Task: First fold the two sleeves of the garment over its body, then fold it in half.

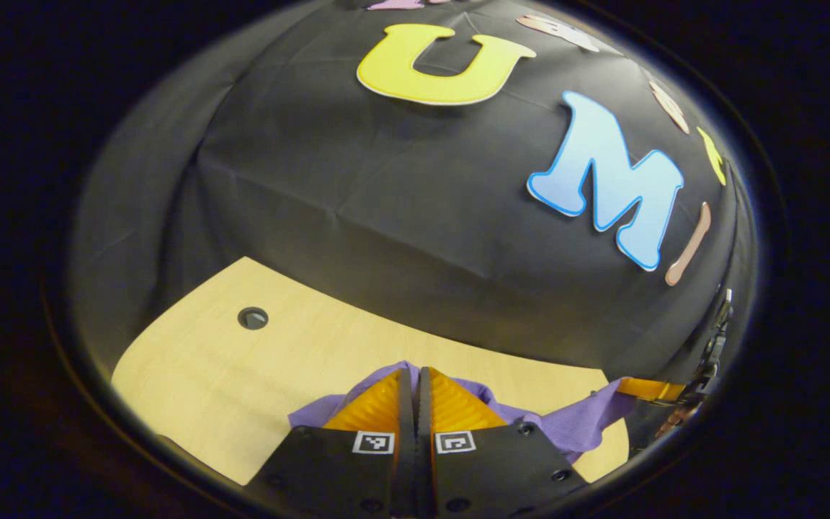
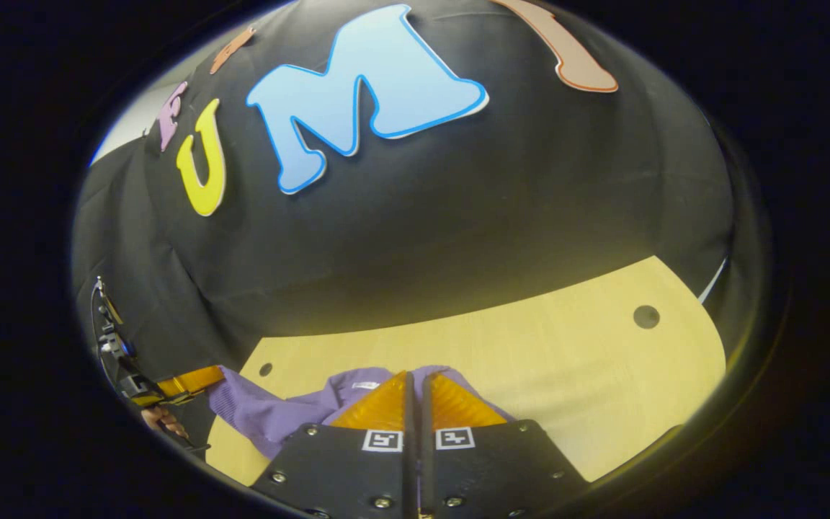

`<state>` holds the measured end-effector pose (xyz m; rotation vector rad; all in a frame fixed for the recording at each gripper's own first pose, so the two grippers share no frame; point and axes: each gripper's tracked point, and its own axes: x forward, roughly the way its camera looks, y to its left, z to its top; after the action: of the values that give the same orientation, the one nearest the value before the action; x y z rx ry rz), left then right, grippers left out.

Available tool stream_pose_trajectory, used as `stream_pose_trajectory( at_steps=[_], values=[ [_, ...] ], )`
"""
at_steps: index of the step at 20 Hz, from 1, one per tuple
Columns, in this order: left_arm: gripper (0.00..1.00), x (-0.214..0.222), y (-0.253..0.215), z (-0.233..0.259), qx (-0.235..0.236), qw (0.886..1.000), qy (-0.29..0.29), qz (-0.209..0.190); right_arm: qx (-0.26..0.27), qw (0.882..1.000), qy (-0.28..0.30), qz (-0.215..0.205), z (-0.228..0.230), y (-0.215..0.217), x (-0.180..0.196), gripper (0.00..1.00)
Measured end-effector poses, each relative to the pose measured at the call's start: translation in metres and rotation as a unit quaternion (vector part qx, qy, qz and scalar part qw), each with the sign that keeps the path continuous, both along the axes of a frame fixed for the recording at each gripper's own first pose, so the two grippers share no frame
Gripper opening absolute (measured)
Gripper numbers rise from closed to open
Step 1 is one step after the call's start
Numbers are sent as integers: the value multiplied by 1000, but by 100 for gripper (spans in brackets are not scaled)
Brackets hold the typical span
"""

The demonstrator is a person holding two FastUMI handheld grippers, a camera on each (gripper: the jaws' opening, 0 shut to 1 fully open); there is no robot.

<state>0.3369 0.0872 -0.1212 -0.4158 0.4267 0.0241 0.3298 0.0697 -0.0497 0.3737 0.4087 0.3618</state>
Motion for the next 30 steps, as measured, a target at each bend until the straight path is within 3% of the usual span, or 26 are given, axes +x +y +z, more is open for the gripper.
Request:
stream_pose_trajectory(
  at_steps=[5, 11, 15, 18, 19, 20, 23, 25, 26, 28, 29, 30],
  values=[
    [6, 24, -6, -22, 43, 999, 6, -2, -17, 1000, 7, -20, -22, 0, 24, 2],
    [7, 39, -15, -49, 93, 995, 22, 4, -121, 992, -22, -25, -43, 8, 34, 4],
    [15, 40, -23, -56, 133, 991, 31, -6, -170, 985, -36, -19, -44, 12, 30, 5],
    [17, 36, -34, -49, 144, 989, 22, -25, -201, 979, -36, -23, -44, 10, 24, 15],
    [29, 32, -36, -46, 149, 988, 20, -30, -207, 977, -38, -23, -41, 10, 20, 20],
    [31, 29, -40, -46, 150, 988, 17, -37, -212, 976, -40, -25, -39, 9, 18, 28],
    [52, 20, -50, -41, 150, 987, 10, -53, -218, 974, -57, -36, -22, 7, 7, 55],
    [68, 11, -52, -33, 152, 986, 2, -61, -220, 972, -64, -47, -13, 4, -4, 64],
    [75, 5, -54, -29, 154, 986, -2, -65, -220, 972, -67, -51, -9, 4, -11, 63],
    [80, -7, -55, -17, 158, 985, -11, -72, -216, 972, -72, -62, -1, 2, -25, 80],
    [94, -13, -56, -9, 161, 984, -19, -74, -212, 972, -74, -67, 3, 2, -33, 80],
    [96, -20, -57, -3, 164, 983, -28, -77, -208, 972, -78, -72, 8, 2, -41, 80]
  ],
)
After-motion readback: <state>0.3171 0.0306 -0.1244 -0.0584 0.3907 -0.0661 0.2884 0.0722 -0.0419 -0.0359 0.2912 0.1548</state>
